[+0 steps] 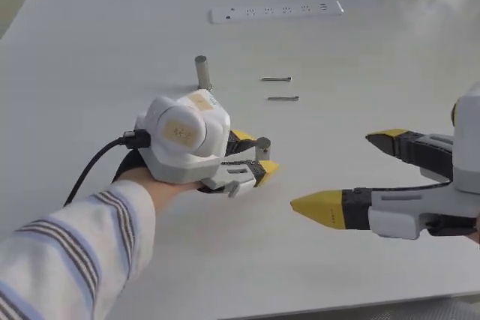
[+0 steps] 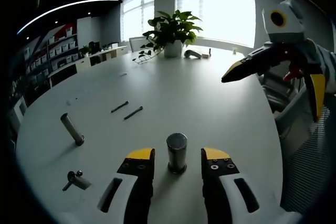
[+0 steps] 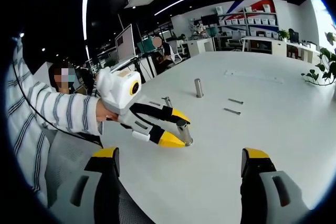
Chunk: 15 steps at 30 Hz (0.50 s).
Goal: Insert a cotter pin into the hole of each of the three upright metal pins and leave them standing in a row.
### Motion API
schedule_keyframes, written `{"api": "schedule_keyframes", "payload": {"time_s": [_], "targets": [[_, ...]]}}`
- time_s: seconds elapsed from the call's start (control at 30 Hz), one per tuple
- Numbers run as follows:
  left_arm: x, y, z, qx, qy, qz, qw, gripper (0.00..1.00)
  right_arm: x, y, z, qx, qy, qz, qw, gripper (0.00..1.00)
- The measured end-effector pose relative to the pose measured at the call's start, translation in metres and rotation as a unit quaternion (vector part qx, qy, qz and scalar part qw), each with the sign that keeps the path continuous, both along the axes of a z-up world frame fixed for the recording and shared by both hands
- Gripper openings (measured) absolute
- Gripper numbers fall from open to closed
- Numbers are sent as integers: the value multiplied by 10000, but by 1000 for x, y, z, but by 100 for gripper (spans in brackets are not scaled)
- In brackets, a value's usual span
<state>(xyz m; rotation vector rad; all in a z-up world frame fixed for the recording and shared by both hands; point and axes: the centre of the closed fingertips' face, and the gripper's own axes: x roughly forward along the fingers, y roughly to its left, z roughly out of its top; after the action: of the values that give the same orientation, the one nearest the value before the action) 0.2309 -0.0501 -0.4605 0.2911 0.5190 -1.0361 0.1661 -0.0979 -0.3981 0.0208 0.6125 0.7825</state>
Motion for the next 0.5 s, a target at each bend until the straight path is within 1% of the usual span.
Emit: {"api": "schedule_keyframes", "payload": {"time_s": [0.03,0.07,0.1,0.13,0.2,0.23,0.27,0.3,0.33,0.37,0.4,0.47,0.5], "targets": [[-2,1,1,-32,23,-55,10000,38,0,0,0,1,1,-3,10000,95],[-7,0,2,-114,68,-153,9998,39,-1,0,0,5,0,-2,10000,95],[-10,0,3,-155,143,-185,9996,41,-1,0,-1,7,8,0,10000,95],[-13,1,3,-176,184,-230,9994,45,-1,0,-1,7,12,0,10000,95],[-18,2,8,-326,237,-284,9988,53,-1,0,-2,11,18,3,10000,95],[-22,3,12,-491,353,-232,9979,57,-1,0,-2,13,21,4,10000,95],[-26,3,15,-650,528,-190,9963,61,-1,0,-2,12,20,6,10000,95],[-30,2,23,-933,590,-199,9937,65,-2,1,-2,9,16,15,10000,95],[-31,2,28,-1054,582,-191,9925,68,-2,1,-1,9,13,17,10000,95],[-33,5,32,-1105,550,-180,9922,71,-2,1,-2,8,17,17,10000,95],[-34,8,34,-1096,536,-156,9924,73,-2,0,-2,6,19,19,10000,95],[-37,13,36,-1032,524,-113,9932,77,-2,0,-2,1,30,15,10000,95],[-38,17,35,-989,562,-62,9935,80,-2,0,-2,-2,34,14,10000,94]]}}
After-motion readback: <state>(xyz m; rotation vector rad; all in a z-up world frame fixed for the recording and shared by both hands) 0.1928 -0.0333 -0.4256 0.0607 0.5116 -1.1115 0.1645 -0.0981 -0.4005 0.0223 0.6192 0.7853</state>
